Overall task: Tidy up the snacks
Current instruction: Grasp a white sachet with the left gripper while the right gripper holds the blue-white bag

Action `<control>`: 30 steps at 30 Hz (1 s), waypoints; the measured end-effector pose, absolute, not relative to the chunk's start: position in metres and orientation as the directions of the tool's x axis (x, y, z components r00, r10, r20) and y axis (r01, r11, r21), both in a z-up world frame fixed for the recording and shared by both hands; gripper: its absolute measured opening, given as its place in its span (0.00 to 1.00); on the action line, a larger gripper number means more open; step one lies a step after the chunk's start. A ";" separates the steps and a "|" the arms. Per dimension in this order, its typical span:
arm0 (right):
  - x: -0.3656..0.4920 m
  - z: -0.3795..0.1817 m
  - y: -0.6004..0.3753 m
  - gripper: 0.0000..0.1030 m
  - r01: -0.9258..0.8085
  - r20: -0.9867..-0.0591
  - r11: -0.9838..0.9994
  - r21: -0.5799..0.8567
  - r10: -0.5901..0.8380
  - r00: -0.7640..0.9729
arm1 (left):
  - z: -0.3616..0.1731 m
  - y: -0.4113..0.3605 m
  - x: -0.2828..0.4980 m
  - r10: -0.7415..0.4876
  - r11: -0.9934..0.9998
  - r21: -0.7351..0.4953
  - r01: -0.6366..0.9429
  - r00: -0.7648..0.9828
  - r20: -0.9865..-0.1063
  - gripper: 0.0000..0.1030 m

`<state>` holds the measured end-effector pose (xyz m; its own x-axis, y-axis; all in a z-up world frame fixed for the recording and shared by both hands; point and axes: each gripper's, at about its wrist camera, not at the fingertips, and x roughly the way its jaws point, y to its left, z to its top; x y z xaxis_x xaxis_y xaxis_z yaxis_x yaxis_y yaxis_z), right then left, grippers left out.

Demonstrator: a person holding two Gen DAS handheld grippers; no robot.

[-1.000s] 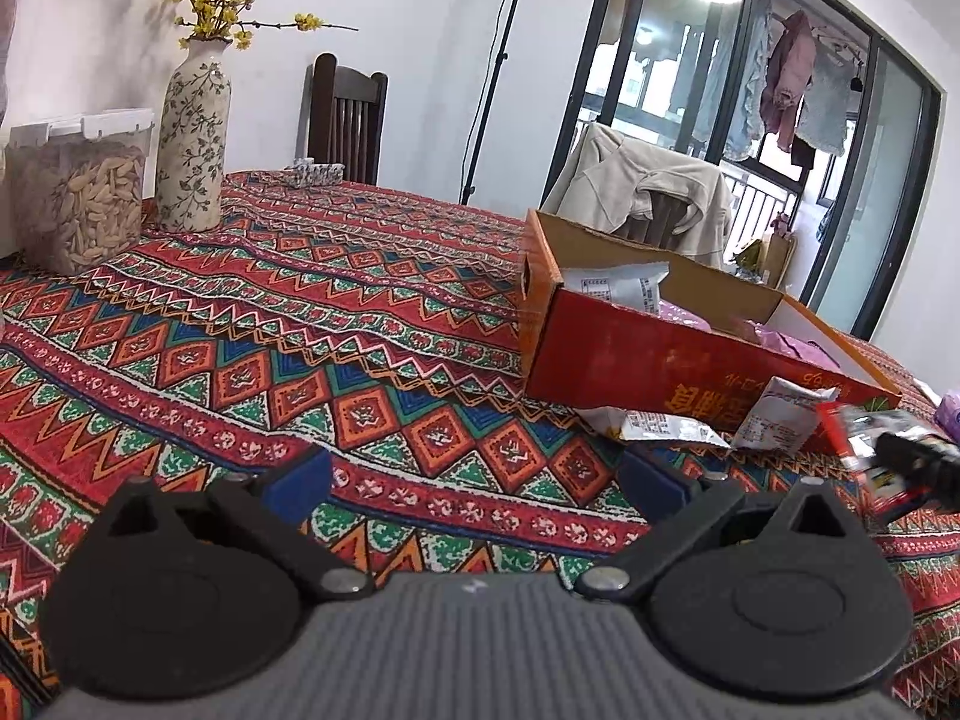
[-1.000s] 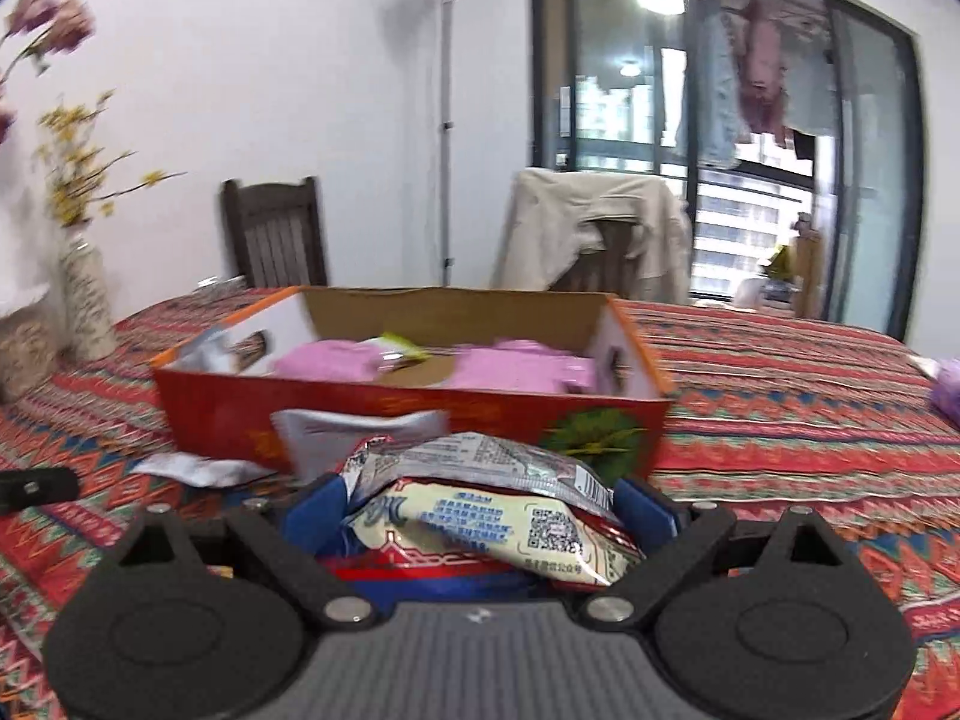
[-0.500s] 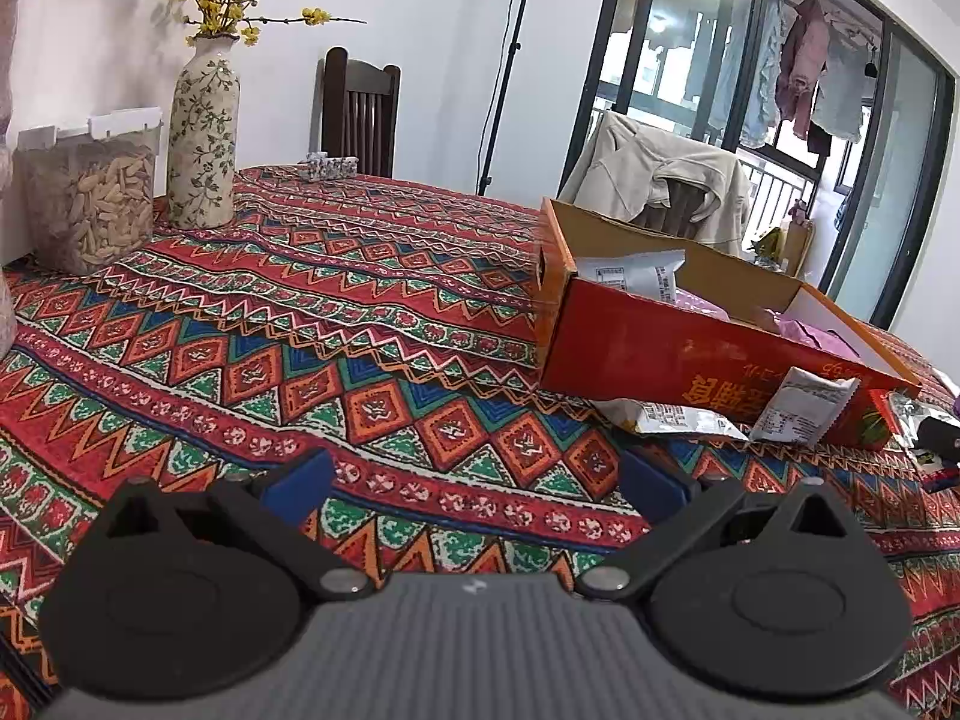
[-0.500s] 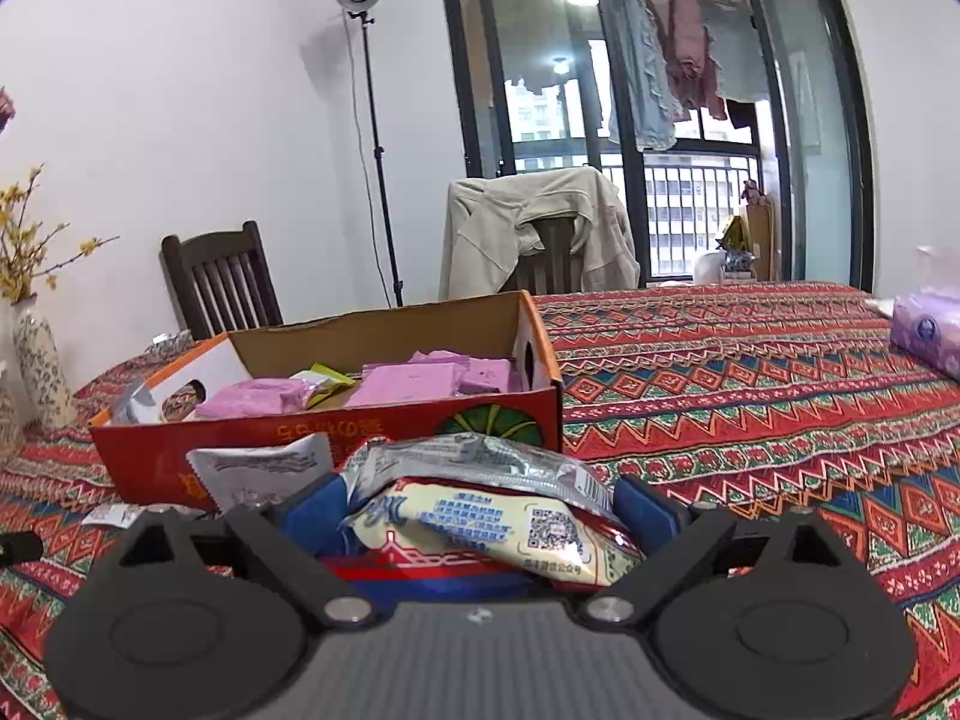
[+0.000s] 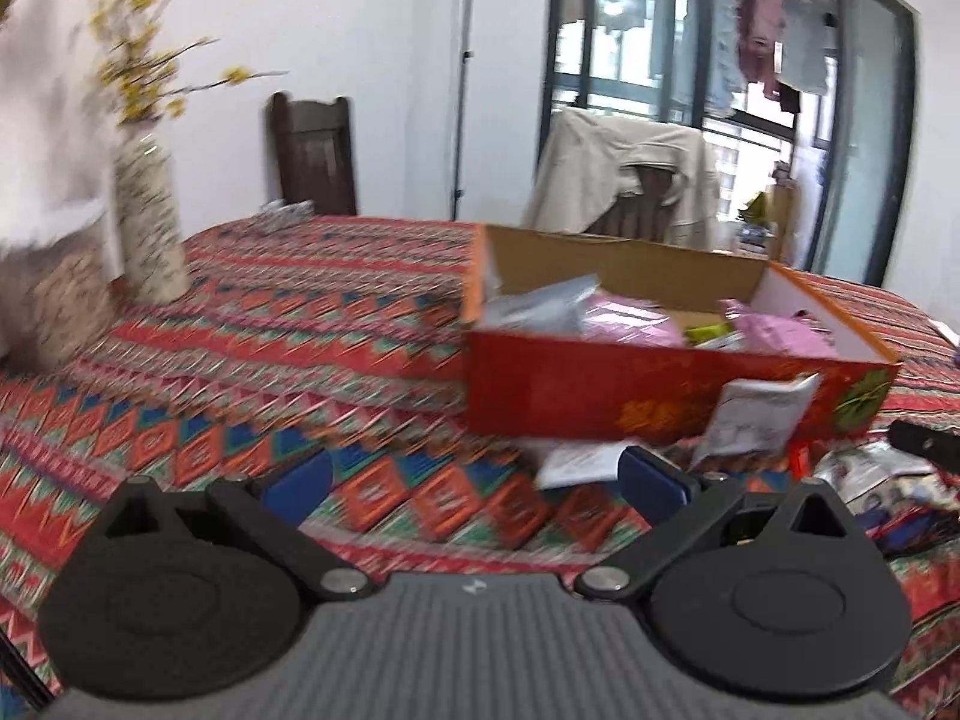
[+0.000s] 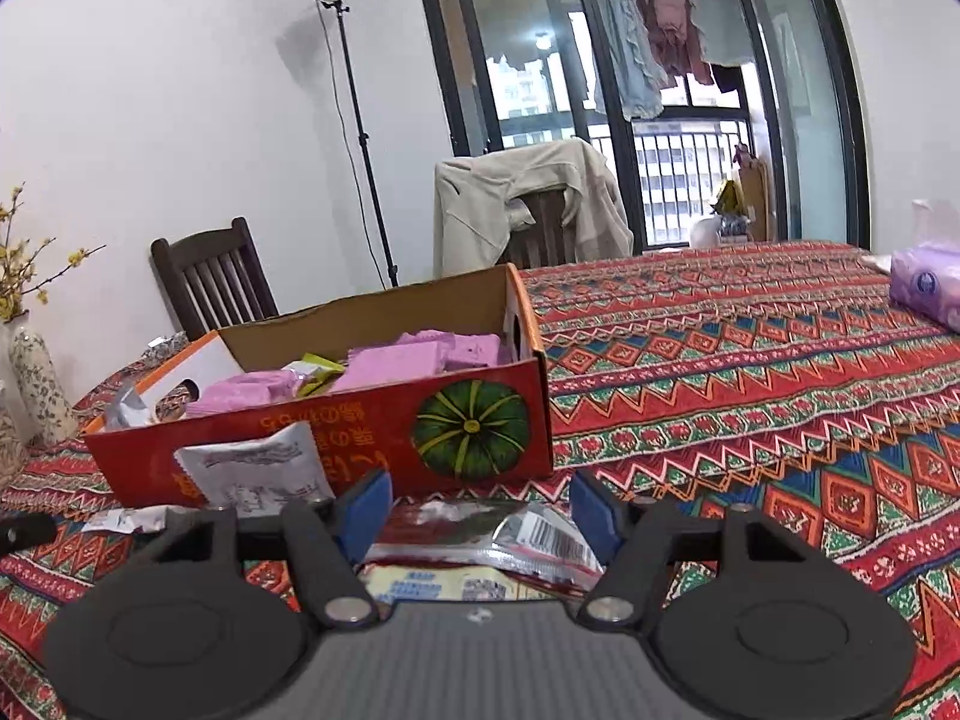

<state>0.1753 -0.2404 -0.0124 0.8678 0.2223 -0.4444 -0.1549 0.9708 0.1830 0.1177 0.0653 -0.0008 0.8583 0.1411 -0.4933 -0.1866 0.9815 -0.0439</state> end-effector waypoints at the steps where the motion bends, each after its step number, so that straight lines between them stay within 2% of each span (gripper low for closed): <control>1: 0.176 -0.013 -0.241 0.65 -0.157 -0.443 0.969 0.189 0.226 0.867 | 0.001 0.060 0.124 0.133 0.983 -0.044 -0.179 0.855 -0.502 1.00; 2: 0.176 -0.013 -0.241 0.68 -0.159 -0.442 0.968 0.192 0.230 0.867 | 0.001 0.057 0.130 0.128 0.983 -0.047 -0.176 0.850 -0.512 1.00; 4: 0.176 -0.014 -0.242 0.90 -0.164 -0.445 0.967 0.195 0.236 0.864 | 0.000 0.052 0.140 0.131 0.981 -0.053 -0.187 0.839 -0.529 1.00; 6: 0.178 -0.016 -0.239 1.00 -0.184 -0.465 0.964 0.193 0.255 0.848 | -0.003 0.052 0.143 0.134 0.975 -0.078 -0.208 0.831 -0.540 1.00; 11: 0.193 -0.024 -0.223 1.00 -0.197 -0.572 0.971 0.133 0.237 0.785 | -0.008 0.060 0.132 0.126 0.969 -0.112 -0.221 0.828 -0.547 1.00; 16: 0.196 -0.031 -0.193 1.00 -0.232 -0.635 0.970 -0.065 0.139 0.760 | -0.008 0.070 0.119 0.137 0.967 -0.106 -0.230 0.827 -0.546 1.00; 24: 0.196 -0.030 -0.196 1.00 -0.275 -0.643 0.960 -0.049 0.180 0.745 | -0.007 0.074 0.113 0.118 0.963 -0.140 -0.229 0.829 -0.547 1.00; 30: 0.188 -0.026 -0.206 0.88 -0.262 -0.605 0.965 -0.003 0.207 0.769 | -0.005 0.070 0.107 0.106 0.967 -0.142 -0.214 0.837 -0.537 1.00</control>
<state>0.1885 -0.2055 -0.0260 0.7686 0.2070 -0.6053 -0.2620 0.9651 -0.0026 0.1072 0.0704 -0.0052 0.8368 0.1060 -0.5371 -0.2136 0.9665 -0.1420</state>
